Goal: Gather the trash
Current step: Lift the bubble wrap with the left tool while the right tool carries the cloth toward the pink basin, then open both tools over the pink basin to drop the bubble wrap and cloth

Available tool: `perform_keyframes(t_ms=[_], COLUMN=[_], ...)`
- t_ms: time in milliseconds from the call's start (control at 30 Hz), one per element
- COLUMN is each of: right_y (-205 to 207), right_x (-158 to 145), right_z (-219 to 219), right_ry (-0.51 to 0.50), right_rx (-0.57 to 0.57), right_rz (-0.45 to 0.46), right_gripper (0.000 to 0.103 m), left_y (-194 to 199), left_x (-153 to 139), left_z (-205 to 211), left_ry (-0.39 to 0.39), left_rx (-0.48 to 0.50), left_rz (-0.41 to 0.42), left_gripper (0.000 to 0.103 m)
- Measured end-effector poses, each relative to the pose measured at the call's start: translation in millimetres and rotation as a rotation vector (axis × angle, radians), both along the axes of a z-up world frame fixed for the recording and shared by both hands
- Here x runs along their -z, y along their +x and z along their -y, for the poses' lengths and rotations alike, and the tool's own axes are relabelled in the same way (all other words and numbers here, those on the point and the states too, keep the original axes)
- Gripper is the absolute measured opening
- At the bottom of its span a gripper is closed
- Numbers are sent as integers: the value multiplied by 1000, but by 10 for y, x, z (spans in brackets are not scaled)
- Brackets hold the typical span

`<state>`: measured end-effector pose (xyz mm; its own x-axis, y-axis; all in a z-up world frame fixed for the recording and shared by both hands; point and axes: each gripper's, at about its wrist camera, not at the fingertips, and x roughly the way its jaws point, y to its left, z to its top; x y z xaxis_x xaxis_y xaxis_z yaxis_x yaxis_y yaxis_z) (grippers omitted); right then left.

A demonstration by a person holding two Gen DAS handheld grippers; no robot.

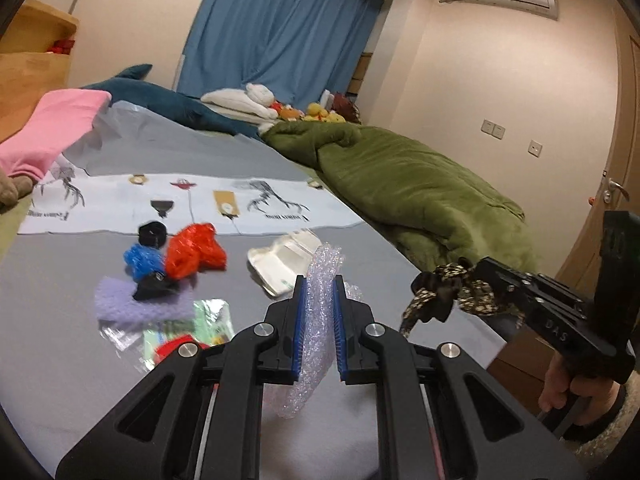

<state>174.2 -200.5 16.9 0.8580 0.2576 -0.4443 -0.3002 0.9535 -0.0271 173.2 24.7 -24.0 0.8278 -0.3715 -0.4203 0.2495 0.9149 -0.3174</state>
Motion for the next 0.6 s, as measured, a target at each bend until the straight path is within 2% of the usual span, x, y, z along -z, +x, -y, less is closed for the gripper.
perform_keyframes(t_ms=[167, 300, 400, 600], right_y=[-370, -656, -842, -1030], right_x=[3, 91, 224, 645], right_z=[415, 770, 1077, 1703], right_ry=[-9, -42, -55, -32], right_rx=[34, 81, 131, 265], right_rz=[-9, -29, -57, -157], right_gripper=[2, 2, 2, 2], left_y=[-114, -221, -280, -331], left_x=[-51, -9, 136, 519], left_z=[531, 1158, 1702, 2514], left_ry=[81, 118, 147, 203], left_rx=[55, 165, 254, 384], left_rz=[11, 4, -30, -123], left_gripper=[12, 13, 13, 13])
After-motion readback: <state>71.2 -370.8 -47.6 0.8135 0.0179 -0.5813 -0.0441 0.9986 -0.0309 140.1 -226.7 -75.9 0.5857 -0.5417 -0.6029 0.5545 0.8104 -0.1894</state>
